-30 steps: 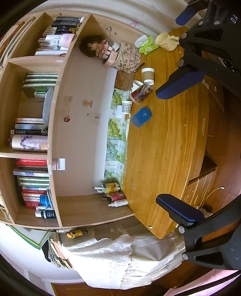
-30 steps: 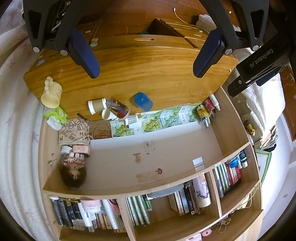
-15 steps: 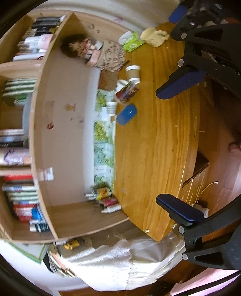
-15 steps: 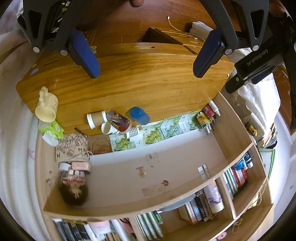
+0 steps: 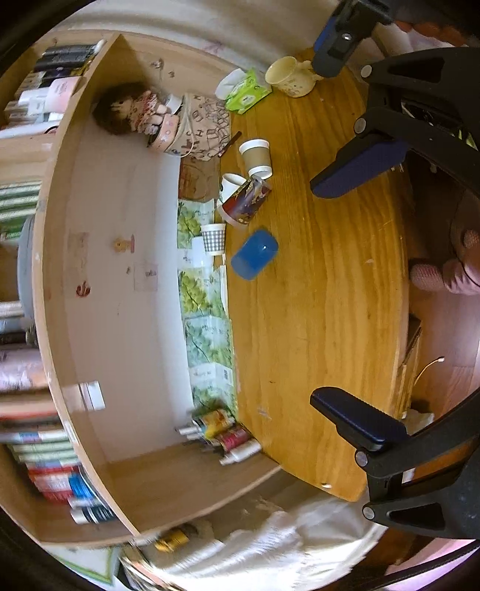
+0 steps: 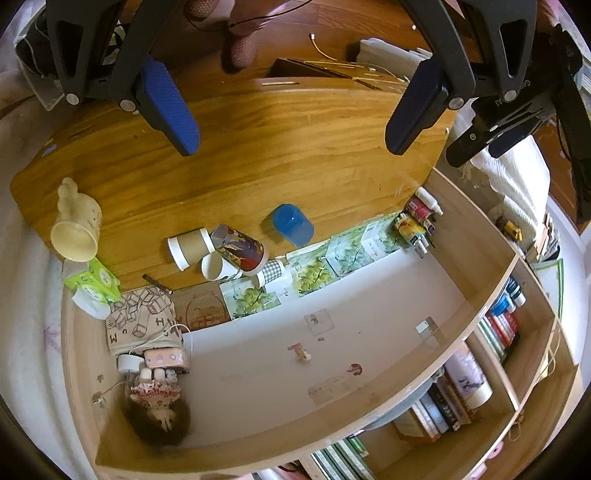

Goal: Flip cup upright
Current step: 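Move the left gripper down toward the white frosted cup lying on its side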

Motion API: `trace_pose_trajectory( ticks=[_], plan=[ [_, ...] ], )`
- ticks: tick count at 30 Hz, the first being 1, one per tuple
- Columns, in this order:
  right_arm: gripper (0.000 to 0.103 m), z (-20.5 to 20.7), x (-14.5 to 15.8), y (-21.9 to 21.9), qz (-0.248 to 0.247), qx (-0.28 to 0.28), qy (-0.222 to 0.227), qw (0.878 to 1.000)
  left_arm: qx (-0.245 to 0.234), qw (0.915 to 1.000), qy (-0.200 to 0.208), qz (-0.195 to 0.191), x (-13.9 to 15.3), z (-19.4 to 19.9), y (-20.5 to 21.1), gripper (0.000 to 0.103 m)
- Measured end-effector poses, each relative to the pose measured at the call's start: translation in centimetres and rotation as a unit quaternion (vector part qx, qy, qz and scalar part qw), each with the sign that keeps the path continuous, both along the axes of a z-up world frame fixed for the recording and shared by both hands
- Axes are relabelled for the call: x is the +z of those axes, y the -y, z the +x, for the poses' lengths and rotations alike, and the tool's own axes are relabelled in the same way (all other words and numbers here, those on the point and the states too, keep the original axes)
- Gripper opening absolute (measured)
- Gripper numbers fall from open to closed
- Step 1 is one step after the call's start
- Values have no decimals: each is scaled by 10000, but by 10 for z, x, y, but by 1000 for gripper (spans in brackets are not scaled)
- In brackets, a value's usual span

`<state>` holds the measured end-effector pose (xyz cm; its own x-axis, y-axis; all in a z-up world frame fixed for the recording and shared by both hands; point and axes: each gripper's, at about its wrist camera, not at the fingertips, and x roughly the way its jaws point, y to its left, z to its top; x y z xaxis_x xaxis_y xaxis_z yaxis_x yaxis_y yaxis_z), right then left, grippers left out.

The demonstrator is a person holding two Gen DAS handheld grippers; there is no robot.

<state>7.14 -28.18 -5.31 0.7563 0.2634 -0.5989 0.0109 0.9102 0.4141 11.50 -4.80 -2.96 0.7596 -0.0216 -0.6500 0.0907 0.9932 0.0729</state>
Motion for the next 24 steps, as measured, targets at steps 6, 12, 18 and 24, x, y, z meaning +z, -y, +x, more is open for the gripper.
trace_pose_trajectory(
  ticks=[6, 12, 18, 24],
  plan=[
    [102, 39, -5, 7, 152, -10, -167, 9997, -324, 9984, 138, 450, 1, 41, 5, 102],
    [102, 83, -5, 8, 102, -99, -202, 9997, -774, 9930, 198, 866, 0, 86, 10, 102],
    [102, 126, -5, 6, -27, -276, -172, 9995, -1445, 9797, 184, 1375, -6, 135, 24, 102],
    [102, 167, -6, 1, -227, -352, -95, 9991, -2000, 9626, 66, 1826, -18, 183, 38, 102]
  ],
)
